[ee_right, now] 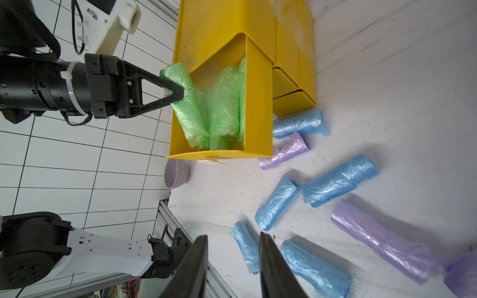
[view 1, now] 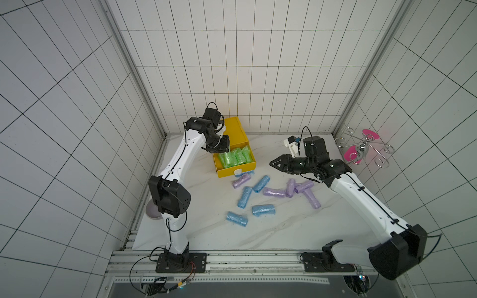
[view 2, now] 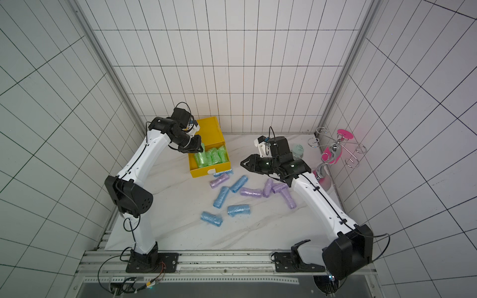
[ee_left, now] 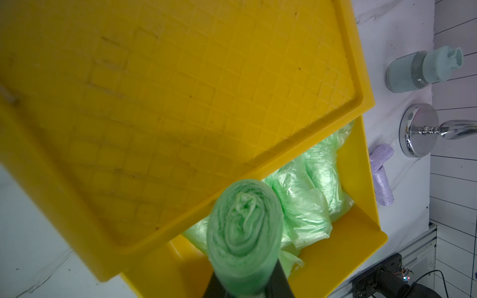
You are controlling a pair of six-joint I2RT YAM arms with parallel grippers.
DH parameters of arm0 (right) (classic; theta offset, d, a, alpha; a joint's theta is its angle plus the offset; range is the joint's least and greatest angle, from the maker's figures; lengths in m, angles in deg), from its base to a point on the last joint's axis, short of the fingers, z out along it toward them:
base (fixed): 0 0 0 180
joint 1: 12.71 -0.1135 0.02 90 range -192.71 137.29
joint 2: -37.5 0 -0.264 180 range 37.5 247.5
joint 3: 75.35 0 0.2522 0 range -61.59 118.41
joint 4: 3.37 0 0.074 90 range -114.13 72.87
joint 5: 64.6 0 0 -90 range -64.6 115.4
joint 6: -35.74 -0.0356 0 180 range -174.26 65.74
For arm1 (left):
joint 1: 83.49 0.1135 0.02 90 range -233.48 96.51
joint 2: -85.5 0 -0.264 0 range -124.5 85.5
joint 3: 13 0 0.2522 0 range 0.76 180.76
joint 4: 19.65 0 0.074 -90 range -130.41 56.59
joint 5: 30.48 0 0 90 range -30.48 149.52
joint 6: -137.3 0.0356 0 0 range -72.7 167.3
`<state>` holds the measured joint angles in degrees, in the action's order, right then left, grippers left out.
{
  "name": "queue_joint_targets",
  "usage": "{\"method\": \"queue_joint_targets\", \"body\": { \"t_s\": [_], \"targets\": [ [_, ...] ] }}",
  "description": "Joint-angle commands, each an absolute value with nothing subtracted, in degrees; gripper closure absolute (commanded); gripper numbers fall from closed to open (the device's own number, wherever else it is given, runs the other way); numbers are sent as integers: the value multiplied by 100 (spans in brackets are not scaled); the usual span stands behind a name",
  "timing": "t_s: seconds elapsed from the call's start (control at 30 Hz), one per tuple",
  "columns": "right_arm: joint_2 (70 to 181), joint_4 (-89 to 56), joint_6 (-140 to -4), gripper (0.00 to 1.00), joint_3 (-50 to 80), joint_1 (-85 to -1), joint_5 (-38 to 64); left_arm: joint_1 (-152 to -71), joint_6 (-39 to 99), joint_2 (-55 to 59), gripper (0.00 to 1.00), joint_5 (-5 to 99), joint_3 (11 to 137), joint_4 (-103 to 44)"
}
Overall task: Sort the rolls of trash bags by color and place them into the drawer
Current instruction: Place the roll of trash bags in the drawer.
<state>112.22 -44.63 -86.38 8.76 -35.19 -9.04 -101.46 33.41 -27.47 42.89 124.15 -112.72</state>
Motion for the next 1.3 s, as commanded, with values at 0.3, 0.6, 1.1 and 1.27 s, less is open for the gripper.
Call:
{"method": "queue_joint_targets", "body": {
  "t_s": [0.3,0.6,1.1,1.27],
  "targets": [
    [11295,-4365,-8660,64,1030,-3478,-937,-10086,3249,-3135,50,4247,13148,-11540],
    [11383,-4306,-8726,64,1108,-3486,-975,-10071,3060,-2648,49,4542,13253,-11072],
    [11392,-4224,-8783,65,1075,-3512,-1002,-10163,3084,-2829,72,4547,12900,-10719],
    [11435,-4198,-8792,65,1100,-3513,-1012,-10183,3184,-2889,74,4684,12727,-10804]
  ]
}}
